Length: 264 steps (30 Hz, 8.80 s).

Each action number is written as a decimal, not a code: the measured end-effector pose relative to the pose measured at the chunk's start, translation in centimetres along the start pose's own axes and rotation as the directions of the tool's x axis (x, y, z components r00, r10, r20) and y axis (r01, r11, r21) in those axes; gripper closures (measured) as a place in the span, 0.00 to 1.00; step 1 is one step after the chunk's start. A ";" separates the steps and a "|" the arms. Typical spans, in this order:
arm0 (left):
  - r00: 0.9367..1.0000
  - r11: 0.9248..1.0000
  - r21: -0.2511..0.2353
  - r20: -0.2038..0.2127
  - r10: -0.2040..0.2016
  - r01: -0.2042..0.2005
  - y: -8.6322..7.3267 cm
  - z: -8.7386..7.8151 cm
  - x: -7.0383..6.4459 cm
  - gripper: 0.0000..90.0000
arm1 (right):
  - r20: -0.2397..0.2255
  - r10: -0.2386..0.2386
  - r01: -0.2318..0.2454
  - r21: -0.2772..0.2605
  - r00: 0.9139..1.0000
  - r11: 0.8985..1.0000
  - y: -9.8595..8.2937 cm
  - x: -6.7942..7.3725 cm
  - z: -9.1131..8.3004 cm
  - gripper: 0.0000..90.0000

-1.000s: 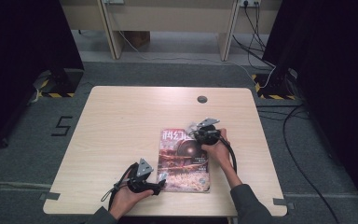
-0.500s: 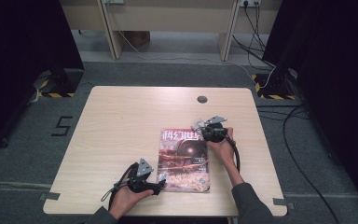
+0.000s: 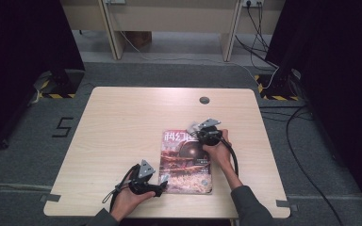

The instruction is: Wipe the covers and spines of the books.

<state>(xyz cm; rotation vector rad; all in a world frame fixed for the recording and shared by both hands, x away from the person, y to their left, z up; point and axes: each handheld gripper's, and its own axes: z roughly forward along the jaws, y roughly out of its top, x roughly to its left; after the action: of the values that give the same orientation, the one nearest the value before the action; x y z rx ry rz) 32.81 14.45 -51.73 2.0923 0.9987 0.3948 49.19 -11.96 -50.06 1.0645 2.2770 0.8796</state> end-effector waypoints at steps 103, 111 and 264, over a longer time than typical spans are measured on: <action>0.973 0.984 -0.063 -0.156 -0.172 0.164 -0.4 -3.8 5.9 0.20 | -0.375 -0.260 0.277 -0.009 0.890 0.961 -3.5 13.7 -7.5 0.77; 0.972 0.984 -0.058 -0.159 -0.173 0.166 -0.5 -3.9 5.9 0.20 | -0.435 -0.319 0.334 -0.045 0.842 0.941 -3.7 16.8 -8.2 0.76; 1.000 1.000 0.019 -0.012 -0.014 0.014 -0.3 -0.5 -0.4 0.16 | -0.080 -0.155 0.157 0.020 0.985 0.987 4.9 7.5 3.2 0.80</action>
<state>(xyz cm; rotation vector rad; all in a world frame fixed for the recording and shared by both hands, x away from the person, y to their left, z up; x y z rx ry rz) 32.10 14.49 -51.57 2.1007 1.0273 0.3921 49.28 -2.43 -49.83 0.8619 2.4051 0.8427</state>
